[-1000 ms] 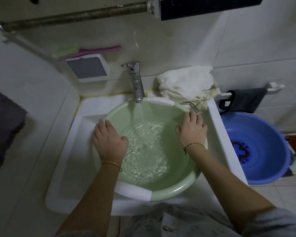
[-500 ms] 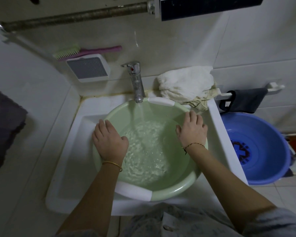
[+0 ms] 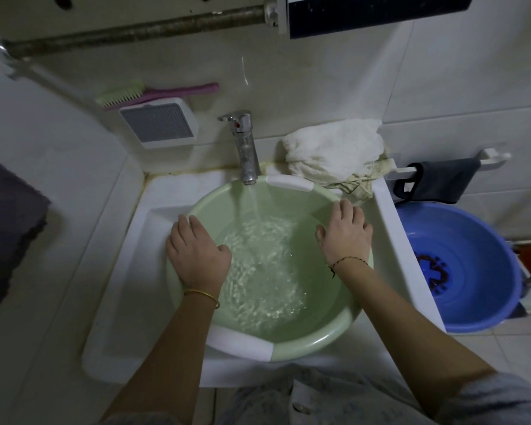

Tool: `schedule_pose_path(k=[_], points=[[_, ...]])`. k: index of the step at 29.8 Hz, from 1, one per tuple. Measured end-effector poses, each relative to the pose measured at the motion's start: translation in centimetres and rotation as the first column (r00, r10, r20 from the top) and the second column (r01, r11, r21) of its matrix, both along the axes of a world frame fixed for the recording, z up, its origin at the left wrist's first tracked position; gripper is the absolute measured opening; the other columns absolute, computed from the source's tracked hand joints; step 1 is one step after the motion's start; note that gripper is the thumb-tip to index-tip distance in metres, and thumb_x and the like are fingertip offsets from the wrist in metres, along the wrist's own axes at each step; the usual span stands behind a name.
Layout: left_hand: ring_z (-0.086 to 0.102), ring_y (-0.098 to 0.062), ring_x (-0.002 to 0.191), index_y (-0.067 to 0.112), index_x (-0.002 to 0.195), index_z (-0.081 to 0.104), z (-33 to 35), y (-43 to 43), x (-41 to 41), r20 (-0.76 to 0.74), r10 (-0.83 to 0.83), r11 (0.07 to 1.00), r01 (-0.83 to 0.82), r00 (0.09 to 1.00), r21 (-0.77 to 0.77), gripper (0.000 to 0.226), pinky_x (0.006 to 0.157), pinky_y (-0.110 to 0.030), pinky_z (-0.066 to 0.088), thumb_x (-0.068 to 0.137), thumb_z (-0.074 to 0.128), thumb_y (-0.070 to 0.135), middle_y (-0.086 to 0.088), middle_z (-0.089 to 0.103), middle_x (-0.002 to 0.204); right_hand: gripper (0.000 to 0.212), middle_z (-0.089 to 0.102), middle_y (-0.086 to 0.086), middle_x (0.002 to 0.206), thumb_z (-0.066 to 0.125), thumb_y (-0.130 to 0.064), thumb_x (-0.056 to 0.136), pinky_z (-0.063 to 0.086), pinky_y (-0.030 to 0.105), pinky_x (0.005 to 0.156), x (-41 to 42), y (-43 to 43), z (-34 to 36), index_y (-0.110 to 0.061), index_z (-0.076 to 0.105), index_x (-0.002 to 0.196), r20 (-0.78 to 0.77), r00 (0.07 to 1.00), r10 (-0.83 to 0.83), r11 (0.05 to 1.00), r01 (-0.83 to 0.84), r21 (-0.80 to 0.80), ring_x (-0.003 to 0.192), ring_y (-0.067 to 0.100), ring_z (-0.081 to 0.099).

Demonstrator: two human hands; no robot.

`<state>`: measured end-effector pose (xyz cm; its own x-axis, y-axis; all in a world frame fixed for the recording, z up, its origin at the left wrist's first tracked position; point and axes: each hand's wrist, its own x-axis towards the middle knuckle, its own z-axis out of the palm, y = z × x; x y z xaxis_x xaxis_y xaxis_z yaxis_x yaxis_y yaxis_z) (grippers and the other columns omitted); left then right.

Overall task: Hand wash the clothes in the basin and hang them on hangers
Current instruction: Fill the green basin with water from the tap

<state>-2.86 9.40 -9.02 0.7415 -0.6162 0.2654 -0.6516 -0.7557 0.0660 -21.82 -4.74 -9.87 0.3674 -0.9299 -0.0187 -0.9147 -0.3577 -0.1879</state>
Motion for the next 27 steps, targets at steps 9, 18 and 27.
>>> schedule_pose_path(k=[9, 18, 27], points=[[0.049, -0.042, 0.119, -0.009, 0.124, 0.053, 0.06, -0.04, -0.02, -0.025, -0.001, 1.0, 0.001, 1.0, 0.001, 0.081, 0.1, -0.05, 0.036, 0.052, 0.05, 0.027, -0.027, 0.05, 0.131, 0.062, 0.029, 0.01, 0.149, 0.044, -0.039, 0.094, 0.035, 0.045, 0.096, 0.0, -0.01, 0.06, -0.005, 0.027, 0.144, 0.006, 1.0, 0.003, 1.0, -0.003, 0.007, 0.133, 0.031, 0.03], [0.05, -0.042, 0.117, -0.008, 0.122, 0.054, -0.05, -0.01, 0.04, -0.009, -0.005, 1.0, 0.005, 1.0, 0.001, 0.079, 0.098, -0.049, 0.038, 0.052, 0.05, 0.027, -0.027, 0.052, 0.129, 0.061, 0.031, 0.009, 0.147, 0.045, -0.039, 0.093, 0.035, 0.044, 0.093, 0.0, 0.04, 0.04, -0.005, 0.029, 0.142, 0.007, 1.0, 0.0, 1.0, 0.0, -0.003, 0.13, 0.03, 0.031], [0.05, -0.042, 0.117, -0.009, 0.122, 0.054, -0.08, 0.01, 0.09, -0.008, -0.003, 1.0, 0.003, 1.0, -0.001, 0.079, 0.098, -0.049, 0.037, 0.052, 0.05, 0.027, -0.027, 0.051, 0.13, 0.062, 0.029, 0.009, 0.148, 0.044, -0.039, 0.094, 0.035, 0.044, 0.095, -0.01, 0.05, 0.1, -0.006, 0.027, 0.143, 0.001, 1.0, -0.001, 1.0, 0.001, -0.005, 0.131, 0.03, 0.03]])
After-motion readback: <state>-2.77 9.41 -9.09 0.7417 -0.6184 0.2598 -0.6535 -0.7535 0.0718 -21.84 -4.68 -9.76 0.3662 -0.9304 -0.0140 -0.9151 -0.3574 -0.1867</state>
